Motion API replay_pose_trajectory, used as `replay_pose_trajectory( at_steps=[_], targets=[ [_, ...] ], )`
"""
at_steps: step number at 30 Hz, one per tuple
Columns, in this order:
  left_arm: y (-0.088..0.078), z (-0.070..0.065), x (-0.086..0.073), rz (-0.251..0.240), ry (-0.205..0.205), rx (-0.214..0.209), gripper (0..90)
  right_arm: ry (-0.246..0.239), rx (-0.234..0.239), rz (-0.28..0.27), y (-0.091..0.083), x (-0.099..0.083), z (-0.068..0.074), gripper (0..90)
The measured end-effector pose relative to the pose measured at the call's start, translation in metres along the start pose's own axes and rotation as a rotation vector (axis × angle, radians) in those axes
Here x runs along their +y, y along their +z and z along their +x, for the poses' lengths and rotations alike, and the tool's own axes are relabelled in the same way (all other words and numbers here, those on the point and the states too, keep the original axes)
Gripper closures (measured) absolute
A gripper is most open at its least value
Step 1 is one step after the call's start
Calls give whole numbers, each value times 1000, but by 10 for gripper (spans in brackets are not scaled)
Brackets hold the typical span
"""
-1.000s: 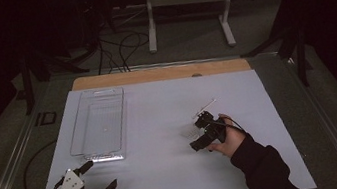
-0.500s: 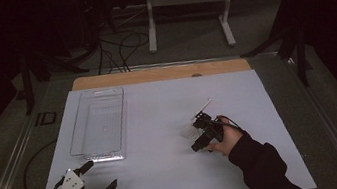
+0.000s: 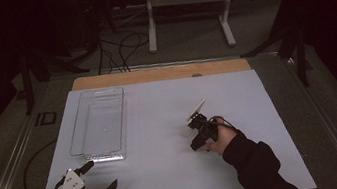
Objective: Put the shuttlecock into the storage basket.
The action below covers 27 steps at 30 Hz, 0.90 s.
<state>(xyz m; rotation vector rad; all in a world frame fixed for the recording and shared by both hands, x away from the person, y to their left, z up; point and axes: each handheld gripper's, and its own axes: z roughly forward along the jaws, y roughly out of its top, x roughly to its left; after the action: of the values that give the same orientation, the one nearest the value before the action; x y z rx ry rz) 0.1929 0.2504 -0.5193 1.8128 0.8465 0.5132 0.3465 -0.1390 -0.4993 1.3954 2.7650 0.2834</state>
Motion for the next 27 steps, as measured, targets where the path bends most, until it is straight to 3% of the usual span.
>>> replay_pose_trajectory(
  at_steps=[5, 11, 16, 19, 24, 27],
  targets=[
    [0, 0, 0, -1, 0, 1, 3, 8, -4, 5, 1, 1, -1, 342],
    [0, 0, 0, 1, -2, 0, 3, 8, 12, 29, 6, 3, -5, 458],
    [0, 0, 0, 1, -1, 0, 3, 15, -2, 30, 7, 6, -5, 531],
    [0, 0, 0, 0, -3, -1, 3, 2, 0, 44, 9, 7, -4, 542],
    [0, 0, 0, 1, 0, -2, 3, -13, 0, 46, 9, 8, -2, 633],
    [0, 0, 0, 1, -1, -2, 3, -28, -4, 50, 9, 9, -2, 618]
  ],
)
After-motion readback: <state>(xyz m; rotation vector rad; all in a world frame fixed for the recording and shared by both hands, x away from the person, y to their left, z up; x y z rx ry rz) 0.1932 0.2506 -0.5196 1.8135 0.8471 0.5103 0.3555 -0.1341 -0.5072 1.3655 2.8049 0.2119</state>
